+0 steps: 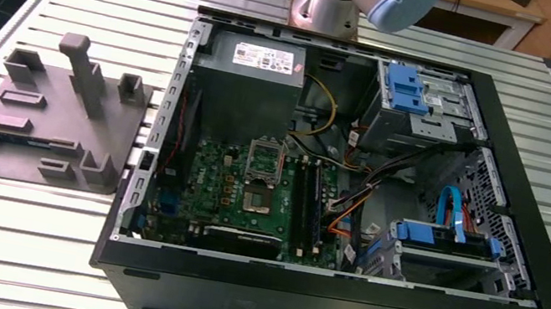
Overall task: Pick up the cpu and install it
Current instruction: 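Pick up the cpu and move it towards the insertion slot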
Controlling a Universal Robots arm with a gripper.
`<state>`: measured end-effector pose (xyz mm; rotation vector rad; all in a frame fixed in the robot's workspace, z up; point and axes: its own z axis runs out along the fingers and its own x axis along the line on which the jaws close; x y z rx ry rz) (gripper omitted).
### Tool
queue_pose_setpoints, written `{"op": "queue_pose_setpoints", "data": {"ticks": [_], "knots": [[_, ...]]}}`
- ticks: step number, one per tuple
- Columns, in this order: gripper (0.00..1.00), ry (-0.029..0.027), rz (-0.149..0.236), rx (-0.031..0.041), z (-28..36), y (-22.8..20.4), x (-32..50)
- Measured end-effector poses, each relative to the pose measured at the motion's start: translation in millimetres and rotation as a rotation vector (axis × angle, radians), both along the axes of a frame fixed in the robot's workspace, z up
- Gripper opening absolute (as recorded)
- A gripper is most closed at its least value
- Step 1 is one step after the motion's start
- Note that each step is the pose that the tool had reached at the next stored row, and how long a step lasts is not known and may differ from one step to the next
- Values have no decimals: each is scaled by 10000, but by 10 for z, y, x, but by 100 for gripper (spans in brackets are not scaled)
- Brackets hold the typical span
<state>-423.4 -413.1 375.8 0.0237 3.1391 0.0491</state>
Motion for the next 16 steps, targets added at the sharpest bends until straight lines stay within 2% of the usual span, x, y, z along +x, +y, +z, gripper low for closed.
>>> {"op": "queue_pose_setpoints", "data": {"ticks": [16], "knots": [[47,0,1,0,0,0,35]]}}
